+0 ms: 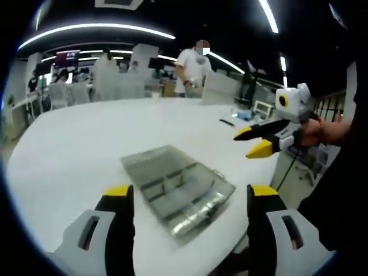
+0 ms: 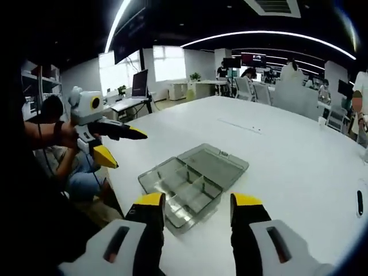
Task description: Insert the divider into the dual guide fixture by aligning both edges with the guide slots and pushing it downward to the bottom, including one-sided entry, uneven engagement, binding, and posture correction.
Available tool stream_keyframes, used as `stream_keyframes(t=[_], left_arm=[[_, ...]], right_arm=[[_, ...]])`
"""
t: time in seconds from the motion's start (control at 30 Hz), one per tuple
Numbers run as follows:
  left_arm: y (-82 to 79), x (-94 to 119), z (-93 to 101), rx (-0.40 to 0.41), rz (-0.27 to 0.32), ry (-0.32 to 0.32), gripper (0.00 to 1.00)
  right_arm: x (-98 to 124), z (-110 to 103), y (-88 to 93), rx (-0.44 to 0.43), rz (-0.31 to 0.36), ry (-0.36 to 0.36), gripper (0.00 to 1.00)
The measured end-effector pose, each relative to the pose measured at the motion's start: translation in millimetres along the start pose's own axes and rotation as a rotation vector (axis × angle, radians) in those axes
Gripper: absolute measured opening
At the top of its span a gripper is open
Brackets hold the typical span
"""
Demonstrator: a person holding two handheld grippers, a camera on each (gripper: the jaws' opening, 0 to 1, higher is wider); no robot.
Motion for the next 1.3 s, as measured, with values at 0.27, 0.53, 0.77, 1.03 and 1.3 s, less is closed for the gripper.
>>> stream_keyframes(t=[0.27,0.53,0.77,1.03,1.3], left_arm=[[1.9,15.1,2.0,0.029,0.042,-0.027,0.84],[5.7,22.8,4.8,0.050,0.045,-0.052,0.89],[4.5,25.4,10.6,0.043,0.045,-0.057,0.96],[6.1,26.5,13.5,0.071,0.069,-0.070,0.97],[8.0,23.2,11.0,0.090,0.078,-0.064,0.96]], right_arm=[[-1.6,0.7,2.3,0.002,0.009,0.008,0.54],[-6.6,-2.9,6.7,0.012,0.004,0.004,0.68],[-3.3,-2.7,12.9,-0.009,0.006,0.016,0.76],[-3.4,-1.5,12.0,-0.001,0.003,0.011,0.74],[-5.4,-2.0,14.4,0.006,-0.024,0.014,0.74]])
Point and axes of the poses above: the point that each gripper's makers call its tool centre point, and the gripper's own axes: x roughly backward along the fingers, z roughly to its right, y roughly out of its underside, the point moved 5 cm from there along x, roughly backward along the fingers, and after that the axes turned 4 degrees about y, right-handed, at the moved point
